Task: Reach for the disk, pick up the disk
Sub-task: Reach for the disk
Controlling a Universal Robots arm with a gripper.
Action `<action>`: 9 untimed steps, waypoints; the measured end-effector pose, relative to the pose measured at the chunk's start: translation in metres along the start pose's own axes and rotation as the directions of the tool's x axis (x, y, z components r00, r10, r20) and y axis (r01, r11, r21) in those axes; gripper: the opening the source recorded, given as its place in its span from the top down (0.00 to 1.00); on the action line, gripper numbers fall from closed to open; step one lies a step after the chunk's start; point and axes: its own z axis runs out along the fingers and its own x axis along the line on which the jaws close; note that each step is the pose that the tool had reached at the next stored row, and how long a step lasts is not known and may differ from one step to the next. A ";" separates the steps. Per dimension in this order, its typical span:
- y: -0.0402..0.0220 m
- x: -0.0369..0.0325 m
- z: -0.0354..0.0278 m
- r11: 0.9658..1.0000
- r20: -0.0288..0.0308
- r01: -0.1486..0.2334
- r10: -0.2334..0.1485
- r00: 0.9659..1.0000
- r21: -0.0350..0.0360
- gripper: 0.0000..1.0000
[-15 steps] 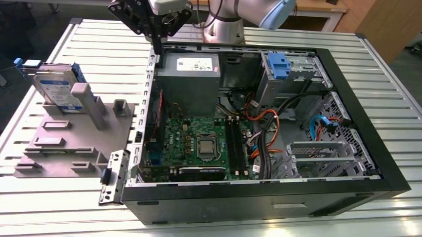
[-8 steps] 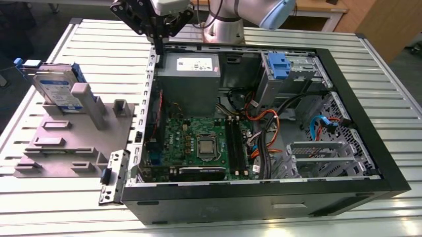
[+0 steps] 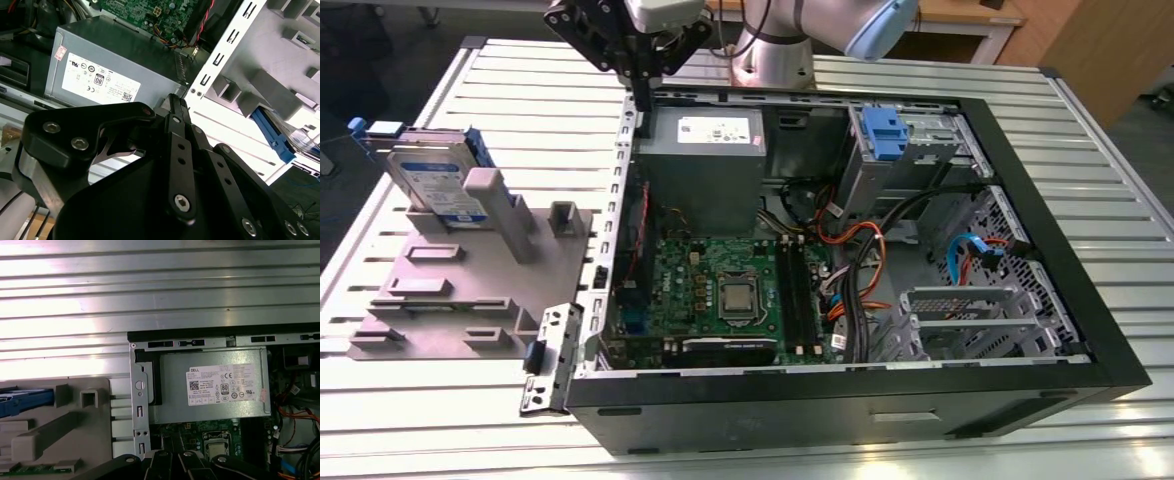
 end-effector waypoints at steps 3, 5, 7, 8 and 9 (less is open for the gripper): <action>0.0001 0.0001 0.0000 1.000 0.000 0.000 0.000 1.000 0.000 0.89; 0.0001 0.0000 0.0001 1.000 0.000 0.000 0.000 1.000 0.000 0.89; 0.0003 0.0007 0.0001 1.000 0.000 0.000 0.000 1.000 0.000 0.89; 0.0005 0.0016 0.0002 1.000 0.000 0.000 0.000 1.000 0.000 0.89; 0.0007 0.0027 0.0005 1.000 0.000 0.000 0.000 1.000 0.000 0.89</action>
